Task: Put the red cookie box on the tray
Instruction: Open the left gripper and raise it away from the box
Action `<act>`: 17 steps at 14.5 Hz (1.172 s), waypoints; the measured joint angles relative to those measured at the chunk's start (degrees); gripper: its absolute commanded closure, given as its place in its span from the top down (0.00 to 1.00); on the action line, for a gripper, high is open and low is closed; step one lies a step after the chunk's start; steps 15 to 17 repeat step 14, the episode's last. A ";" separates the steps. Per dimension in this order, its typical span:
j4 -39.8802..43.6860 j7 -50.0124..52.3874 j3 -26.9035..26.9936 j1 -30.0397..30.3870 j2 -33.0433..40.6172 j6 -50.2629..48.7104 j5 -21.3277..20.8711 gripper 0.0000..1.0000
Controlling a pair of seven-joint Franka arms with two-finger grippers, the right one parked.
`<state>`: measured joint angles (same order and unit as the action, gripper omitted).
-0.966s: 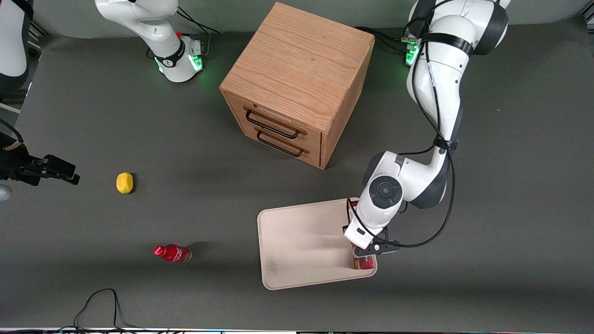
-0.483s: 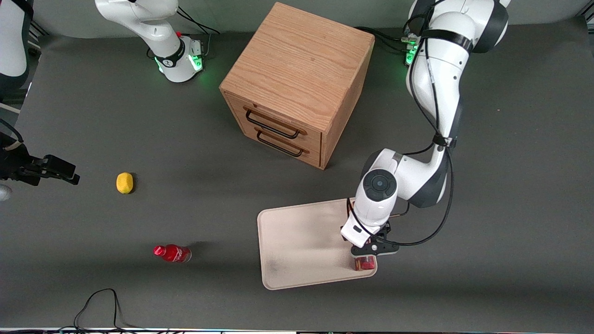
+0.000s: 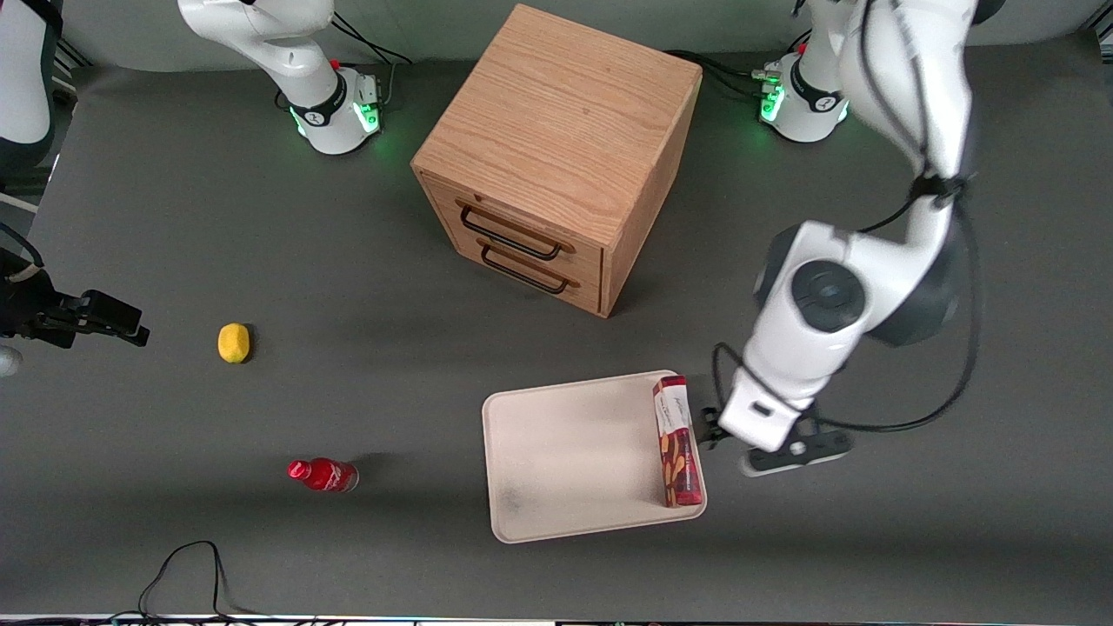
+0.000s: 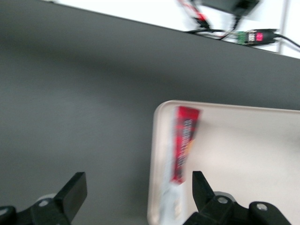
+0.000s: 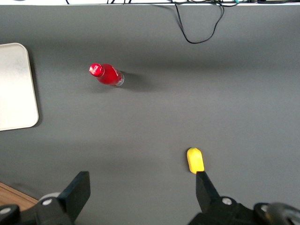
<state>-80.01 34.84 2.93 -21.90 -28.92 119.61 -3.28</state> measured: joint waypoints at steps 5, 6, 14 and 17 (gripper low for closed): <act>-5.34 -16.76 0.08 9.15 16.55 -19.13 -0.04 1.00; -6.86 -20.23 0.15 10.94 19.13 -20.35 -0.05 1.00; -20.87 -31.26 1.19 19.31 32.80 -20.17 3.89 1.00; -20.87 -31.26 1.19 19.31 32.80 -20.17 3.89 1.00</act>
